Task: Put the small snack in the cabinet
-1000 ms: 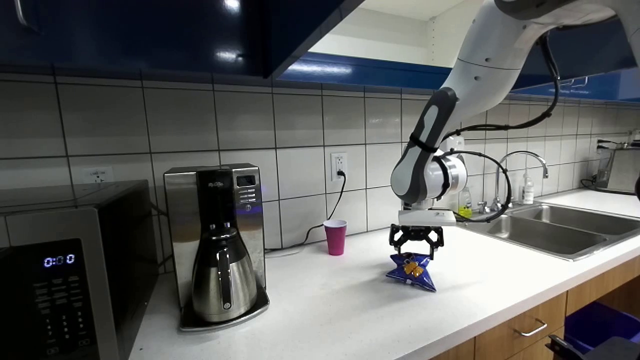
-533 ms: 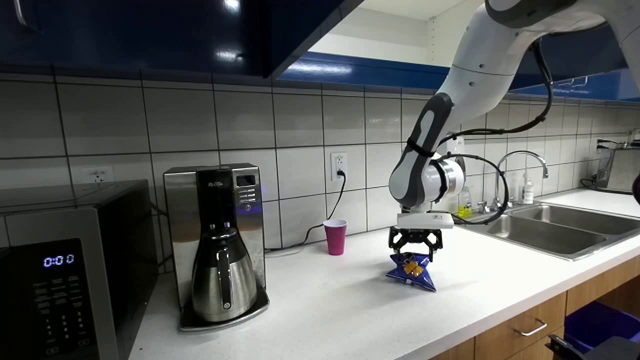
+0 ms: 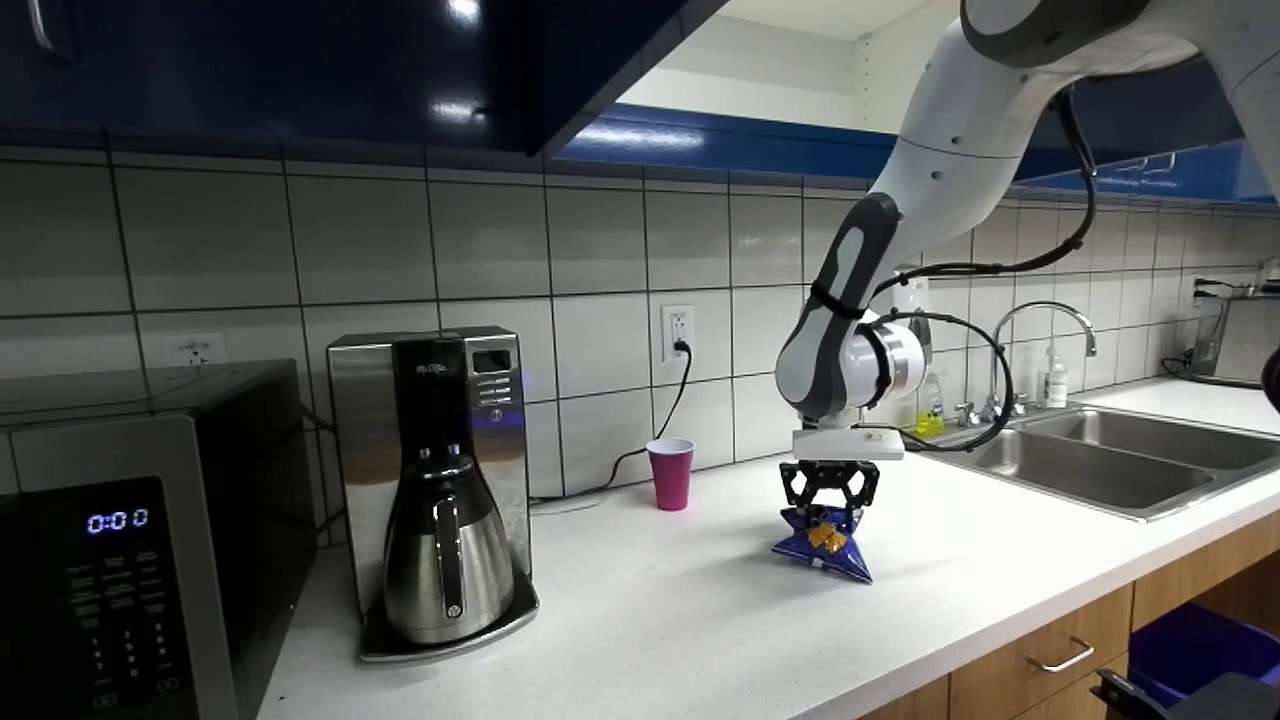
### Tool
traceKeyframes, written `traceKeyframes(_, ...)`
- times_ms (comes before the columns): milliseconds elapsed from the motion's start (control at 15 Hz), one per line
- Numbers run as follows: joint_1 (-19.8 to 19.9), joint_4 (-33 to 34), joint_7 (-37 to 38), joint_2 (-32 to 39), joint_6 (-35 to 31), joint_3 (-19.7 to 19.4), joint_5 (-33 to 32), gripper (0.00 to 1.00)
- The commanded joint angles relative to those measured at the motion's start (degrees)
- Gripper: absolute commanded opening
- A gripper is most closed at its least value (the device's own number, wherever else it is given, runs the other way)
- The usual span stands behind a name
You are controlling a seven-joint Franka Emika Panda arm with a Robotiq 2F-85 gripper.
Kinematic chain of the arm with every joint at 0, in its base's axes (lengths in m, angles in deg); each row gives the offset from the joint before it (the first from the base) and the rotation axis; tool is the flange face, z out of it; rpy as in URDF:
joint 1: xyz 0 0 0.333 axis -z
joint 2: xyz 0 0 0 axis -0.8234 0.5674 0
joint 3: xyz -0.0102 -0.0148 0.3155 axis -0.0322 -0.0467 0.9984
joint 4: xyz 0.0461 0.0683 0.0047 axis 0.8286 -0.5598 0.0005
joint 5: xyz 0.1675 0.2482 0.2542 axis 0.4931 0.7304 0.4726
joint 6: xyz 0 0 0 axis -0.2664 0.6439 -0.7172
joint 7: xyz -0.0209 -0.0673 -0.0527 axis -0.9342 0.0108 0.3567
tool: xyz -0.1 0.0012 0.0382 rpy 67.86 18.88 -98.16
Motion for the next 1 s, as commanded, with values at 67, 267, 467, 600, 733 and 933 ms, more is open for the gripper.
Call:
traceKeyframes(67,-1.5,1.1,0.8,0.7,-0.4,-1.3,0.6,0.26)
traceKeyframes(267,-1.7,1.1,0.8,0.8,-0.5,-1.5,0.6,0.01)
traceKeyframes(467,-1.9,1.3,0.8,0.8,-0.6,-1.6,0.5,0.00)
traceKeyframes(600,-2.0,1.5,0.8,0.8,-0.6,-1.7,0.6,0.01)
traceKeyframes(733,-2.0,1.5,0.8,0.7,-0.5,-1.8,0.6,0.00)
traceKeyframes(933,-2.1,1.2,0.3,-0.4,0.0,-2.0,0.1,0.00)
